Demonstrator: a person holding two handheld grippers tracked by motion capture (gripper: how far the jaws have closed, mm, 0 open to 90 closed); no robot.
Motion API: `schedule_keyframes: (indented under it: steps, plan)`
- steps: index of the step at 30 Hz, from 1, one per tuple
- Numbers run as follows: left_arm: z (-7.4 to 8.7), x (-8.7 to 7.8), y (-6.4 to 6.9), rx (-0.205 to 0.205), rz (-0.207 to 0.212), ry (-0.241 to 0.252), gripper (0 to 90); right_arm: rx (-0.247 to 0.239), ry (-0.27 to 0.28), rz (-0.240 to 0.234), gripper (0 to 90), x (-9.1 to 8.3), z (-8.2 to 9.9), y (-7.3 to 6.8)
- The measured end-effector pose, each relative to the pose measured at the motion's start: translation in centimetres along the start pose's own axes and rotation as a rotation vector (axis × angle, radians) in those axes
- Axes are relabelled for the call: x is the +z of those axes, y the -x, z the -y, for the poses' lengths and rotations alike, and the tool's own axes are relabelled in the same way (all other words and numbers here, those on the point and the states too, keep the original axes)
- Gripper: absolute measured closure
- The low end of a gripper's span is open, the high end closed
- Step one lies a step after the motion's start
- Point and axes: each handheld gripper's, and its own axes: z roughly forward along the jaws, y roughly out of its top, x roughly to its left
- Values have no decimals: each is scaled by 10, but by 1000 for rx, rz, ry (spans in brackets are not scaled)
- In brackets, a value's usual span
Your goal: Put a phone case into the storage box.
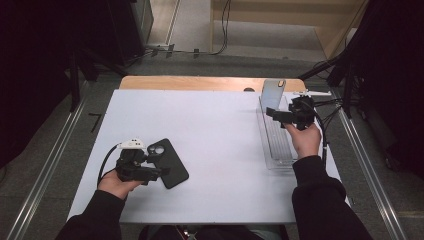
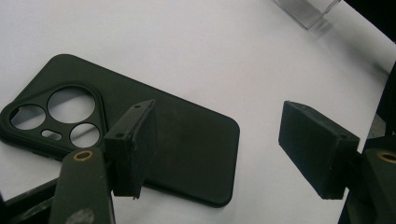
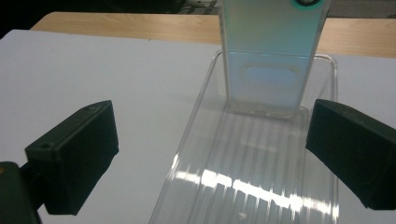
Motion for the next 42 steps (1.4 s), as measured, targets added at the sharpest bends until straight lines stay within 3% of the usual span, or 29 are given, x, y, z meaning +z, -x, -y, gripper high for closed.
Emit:
schedule_keyframes:
  steps: [12,20,35,37,42]
  plan:
    - [-2,1,-3,-2,-5,1,283,-47,-25,-66,9,-19,17,-22]
    - [-1,-1,-5,-7,-11,2,283,-106,-43,-119,11,-28,30,-39]
    - [-1,-2,-5,-7,-9,7,284,-173,-62,-210,13,-44,51,-53]
    - [-1,-2,-5,-7,-7,9,283,-178,-57,-229,74,-47,53,-55]
    - [-1,-2,-5,-10,-9,6,283,-209,-73,-278,77,-52,62,-61]
